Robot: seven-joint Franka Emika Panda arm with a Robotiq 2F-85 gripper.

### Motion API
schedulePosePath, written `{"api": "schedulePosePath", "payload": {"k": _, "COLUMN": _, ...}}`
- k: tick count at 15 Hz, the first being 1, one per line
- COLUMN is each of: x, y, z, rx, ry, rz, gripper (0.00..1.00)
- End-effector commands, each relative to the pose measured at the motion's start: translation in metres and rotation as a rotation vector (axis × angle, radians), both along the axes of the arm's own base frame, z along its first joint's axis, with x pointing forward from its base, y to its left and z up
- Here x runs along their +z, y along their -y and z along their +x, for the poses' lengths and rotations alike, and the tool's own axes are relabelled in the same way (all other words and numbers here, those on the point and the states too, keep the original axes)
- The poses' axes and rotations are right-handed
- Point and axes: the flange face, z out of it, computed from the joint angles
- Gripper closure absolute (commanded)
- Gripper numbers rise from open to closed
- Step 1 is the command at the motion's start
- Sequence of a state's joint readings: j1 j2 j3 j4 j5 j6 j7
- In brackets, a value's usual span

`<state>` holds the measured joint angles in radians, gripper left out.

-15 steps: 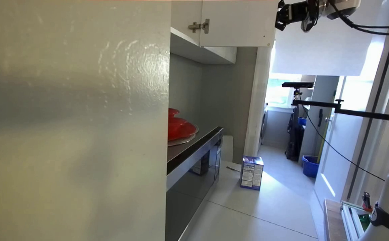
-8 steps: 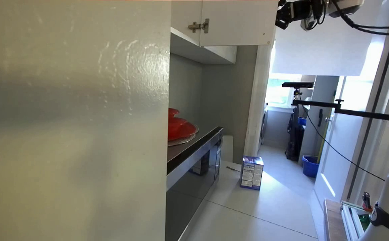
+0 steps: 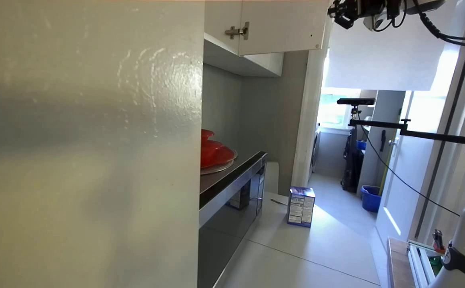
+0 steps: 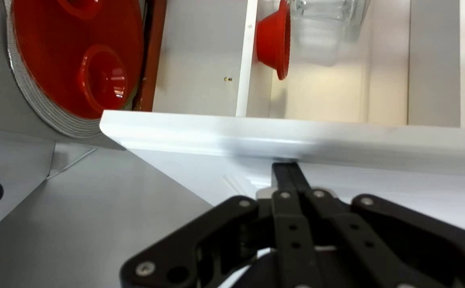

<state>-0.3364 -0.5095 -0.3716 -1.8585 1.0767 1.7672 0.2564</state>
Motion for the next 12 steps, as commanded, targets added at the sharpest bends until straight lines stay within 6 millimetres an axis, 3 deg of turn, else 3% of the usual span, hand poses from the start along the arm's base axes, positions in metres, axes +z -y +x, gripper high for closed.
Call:
{"api": "schedulePosePath", "payload": {"k": 1, "x": 0.003, "y": -0.032, "z": -0.013, "rx": 0.067, "ry": 0.027, "rz": -0.048, "gripper": 1.0}}
{"api": "schedulePosePath", "payload": {"k": 5, "x": 0.012, "y": -0.063, "z": -0.008, "rx": 0.117, "ry": 0.048, "rz": -0.076, "gripper": 1.0}}
{"api": "schedulePosePath", "payload": {"k": 12, "x": 0.021, "y": -0.105, "z": 0.02, "rx": 0.17, "ry": 0.054, "rz": -0.102, "gripper": 1.0}}
